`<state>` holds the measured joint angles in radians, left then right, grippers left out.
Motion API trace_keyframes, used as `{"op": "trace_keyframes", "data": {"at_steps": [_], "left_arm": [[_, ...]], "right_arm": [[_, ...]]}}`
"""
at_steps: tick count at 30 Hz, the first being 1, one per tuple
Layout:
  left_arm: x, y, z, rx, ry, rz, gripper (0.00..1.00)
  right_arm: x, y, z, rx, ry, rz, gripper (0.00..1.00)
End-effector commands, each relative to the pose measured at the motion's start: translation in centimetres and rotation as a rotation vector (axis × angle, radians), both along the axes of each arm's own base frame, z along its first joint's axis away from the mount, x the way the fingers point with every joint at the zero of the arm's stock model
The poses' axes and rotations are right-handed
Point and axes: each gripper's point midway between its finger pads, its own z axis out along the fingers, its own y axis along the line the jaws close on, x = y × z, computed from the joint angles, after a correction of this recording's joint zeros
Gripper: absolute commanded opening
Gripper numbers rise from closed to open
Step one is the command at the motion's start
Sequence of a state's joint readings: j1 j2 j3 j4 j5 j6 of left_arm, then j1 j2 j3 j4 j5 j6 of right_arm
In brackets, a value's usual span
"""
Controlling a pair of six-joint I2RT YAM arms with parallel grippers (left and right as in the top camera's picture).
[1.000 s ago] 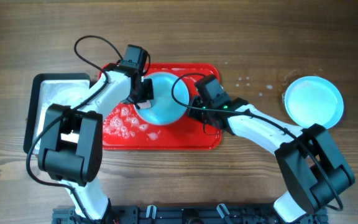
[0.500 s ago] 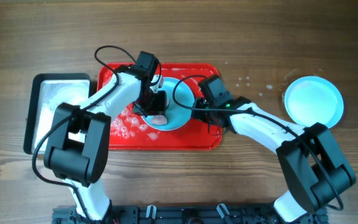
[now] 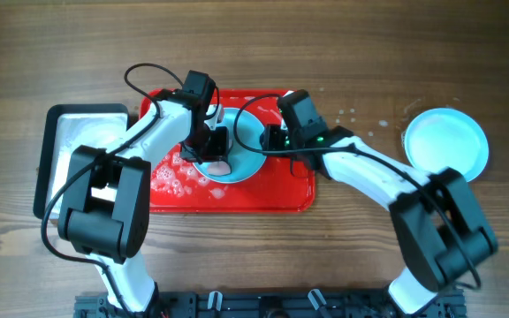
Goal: Clean dirty plates on tray and stack at the side
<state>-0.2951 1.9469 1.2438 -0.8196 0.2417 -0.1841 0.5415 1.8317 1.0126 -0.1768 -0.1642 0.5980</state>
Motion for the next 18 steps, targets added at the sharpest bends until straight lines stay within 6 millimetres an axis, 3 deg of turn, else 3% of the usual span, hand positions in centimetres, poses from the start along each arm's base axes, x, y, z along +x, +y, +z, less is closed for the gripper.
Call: {"op": "trace_keyframes", "data": {"at_steps": [1,4,9,12,13,14,18], "left_arm": [[-0.6,2.0,-1.6,0.094,0.025,-0.012,0.04],[-0.6,2.0,-1.6,0.094,0.025,-0.012,0.04],[-0.7,2.0,-1.6,0.095,0.029,-0.01,0.04],[-0.7,2.0,-1.6,0.095,0.029,-0.009,0.04],[-0.7,2.0,-1.6,0.095,0.029,-0.009,0.04],[-0.6,2.0,-1.6,0.095,0.028,-0.009,0.04],[-0.6,2.0,-1.5,0.095,0.028,-0.008,0.04]], "right_arm": [[-0.3,0.8,-0.7,0.031,0.034,0.02,0.37],[-0.4,0.8,-1.3,0.04,0.062,-0.013,0.27],[-0.8,0.9,-4.0,0.052,0.14,-0.066,0.22],[-0.6,1.4,-3.9,0.085,0.146,-0.081,0.2],[-0.6,1.7,-3.8,0.094,0.148,-0.09,0.15],[-0.6,1.8,-3.8,0.097,0.144,-0.087,0.04],[-1.1,1.1,-4.2,0.084,0.19,-0.13,0.04]]}}
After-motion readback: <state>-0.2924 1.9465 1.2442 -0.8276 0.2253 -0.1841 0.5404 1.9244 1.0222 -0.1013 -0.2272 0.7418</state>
